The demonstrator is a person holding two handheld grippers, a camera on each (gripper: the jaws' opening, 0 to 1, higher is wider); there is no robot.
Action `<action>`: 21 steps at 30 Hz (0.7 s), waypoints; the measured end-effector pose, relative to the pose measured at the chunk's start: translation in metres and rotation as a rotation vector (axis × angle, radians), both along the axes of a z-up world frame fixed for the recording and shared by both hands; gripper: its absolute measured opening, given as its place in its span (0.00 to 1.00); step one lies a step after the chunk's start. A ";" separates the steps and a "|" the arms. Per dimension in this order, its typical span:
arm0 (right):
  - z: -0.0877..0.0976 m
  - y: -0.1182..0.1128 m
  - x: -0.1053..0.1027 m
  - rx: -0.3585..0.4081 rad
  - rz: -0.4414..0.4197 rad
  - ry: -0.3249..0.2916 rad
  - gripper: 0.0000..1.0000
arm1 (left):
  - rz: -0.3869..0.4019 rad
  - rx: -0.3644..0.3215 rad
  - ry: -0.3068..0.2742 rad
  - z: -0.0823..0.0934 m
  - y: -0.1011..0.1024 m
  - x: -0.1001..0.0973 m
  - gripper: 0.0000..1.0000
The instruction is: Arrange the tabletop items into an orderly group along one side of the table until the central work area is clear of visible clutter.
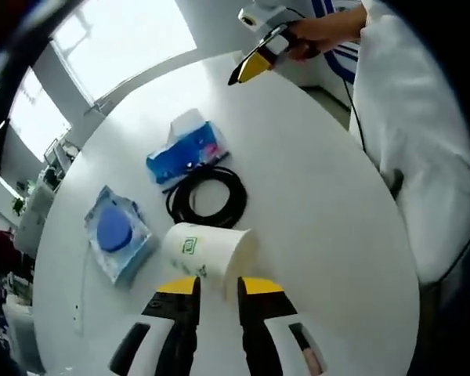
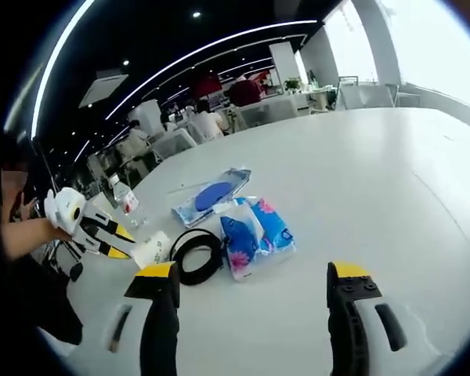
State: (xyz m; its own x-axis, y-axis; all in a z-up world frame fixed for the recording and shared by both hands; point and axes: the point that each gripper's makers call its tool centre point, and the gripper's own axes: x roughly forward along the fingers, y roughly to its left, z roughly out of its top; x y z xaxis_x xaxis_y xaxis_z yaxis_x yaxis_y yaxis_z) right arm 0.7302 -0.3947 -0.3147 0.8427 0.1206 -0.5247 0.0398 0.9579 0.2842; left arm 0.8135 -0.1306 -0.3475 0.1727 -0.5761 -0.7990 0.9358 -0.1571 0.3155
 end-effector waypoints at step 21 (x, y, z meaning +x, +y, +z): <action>0.000 -0.006 0.002 0.003 -0.026 -0.001 0.72 | 0.061 -0.005 0.103 0.012 -0.002 0.017 0.00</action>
State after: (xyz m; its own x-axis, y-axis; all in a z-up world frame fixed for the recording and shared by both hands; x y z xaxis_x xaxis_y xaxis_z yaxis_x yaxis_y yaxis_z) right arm 0.7318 -0.4002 -0.3146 0.8462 0.1003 -0.5233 0.0643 0.9557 0.2871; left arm 0.8306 -0.1328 -0.3356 0.1247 -0.5713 -0.8112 0.9710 -0.0978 0.2181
